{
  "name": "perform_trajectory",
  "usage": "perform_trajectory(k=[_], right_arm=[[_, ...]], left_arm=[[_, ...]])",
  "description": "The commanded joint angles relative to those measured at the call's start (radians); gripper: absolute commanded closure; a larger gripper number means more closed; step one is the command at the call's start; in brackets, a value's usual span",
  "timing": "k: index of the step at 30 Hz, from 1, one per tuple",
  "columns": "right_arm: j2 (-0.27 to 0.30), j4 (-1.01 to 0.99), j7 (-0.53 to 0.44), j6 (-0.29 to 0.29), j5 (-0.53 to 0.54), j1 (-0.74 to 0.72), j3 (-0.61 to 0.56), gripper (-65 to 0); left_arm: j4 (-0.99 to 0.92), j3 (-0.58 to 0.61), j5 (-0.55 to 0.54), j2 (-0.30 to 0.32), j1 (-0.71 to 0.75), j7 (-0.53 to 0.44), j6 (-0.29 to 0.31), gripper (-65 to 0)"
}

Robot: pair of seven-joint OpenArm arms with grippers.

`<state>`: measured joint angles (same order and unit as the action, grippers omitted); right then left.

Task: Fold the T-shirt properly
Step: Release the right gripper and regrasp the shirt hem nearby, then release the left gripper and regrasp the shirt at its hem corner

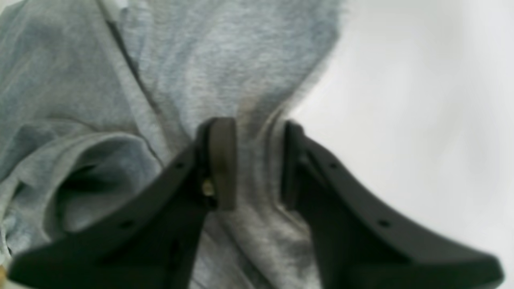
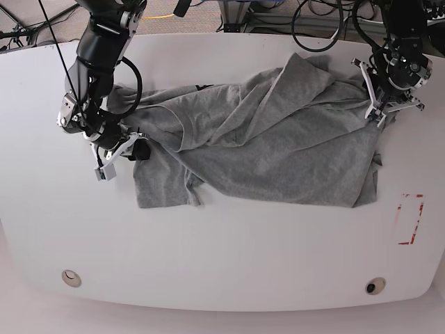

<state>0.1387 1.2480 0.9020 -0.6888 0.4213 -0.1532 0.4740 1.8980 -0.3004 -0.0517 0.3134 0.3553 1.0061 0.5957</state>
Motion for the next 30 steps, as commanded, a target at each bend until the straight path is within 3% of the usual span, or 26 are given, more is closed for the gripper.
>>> perform_trajectory(k=[1, 4, 6, 8, 11, 17, 23, 30], right_arm=[[0.012, 0.009, 0.007, -0.001, -0.005, -0.016, -0.004, -1.1], [0.016, 0.009, 0.007, -0.001, -0.005, -0.016, -0.004, 0.0], [0.017, 0.009, 0.007, -0.001, -0.006, -0.016, -0.004, 0.0], [0.017, 0.012, 0.007, -0.001, -0.006, -0.016, -0.004, 0.0], [0.017, 0.012, 0.007, -0.001, -0.006, -0.016, -0.004, 0.0], [0.019, 0.011, 0.007, 0.001, -0.006, -0.013, -0.004, 0.0], [0.026, 0.009, 0.006, 0.001, -0.006, -0.012, -0.004, 0.0], [0.026, 0.016, 0.006, 0.001, -0.006, -0.015, -0.004, 0.0]], left_arm=[[0.019, -0.007, 0.0, 0.014, -0.015, -0.008, -0.004, -34.9], [0.058, -0.016, 0.0, 0.013, -0.015, -0.008, -0.004, -51.1], [0.085, -0.043, -0.001, 0.01, -0.015, -0.008, -0.004, -54.2], [0.099, -0.07, -0.003, 0.008, -0.019, -0.008, 0.008, -54.2], [0.102, -0.122, -0.003, 0.007, -0.055, -0.007, 0.094, -54.2], [0.084, -0.36, 0.0, -0.047, -0.198, -0.005, 0.102, -54.3], [-0.044, -0.377, 0.002, -0.03, -0.375, 0.063, 0.102, -54.3], [-0.211, -0.379, 0.006, -0.033, -0.543, 0.063, 0.102, -54.2]])
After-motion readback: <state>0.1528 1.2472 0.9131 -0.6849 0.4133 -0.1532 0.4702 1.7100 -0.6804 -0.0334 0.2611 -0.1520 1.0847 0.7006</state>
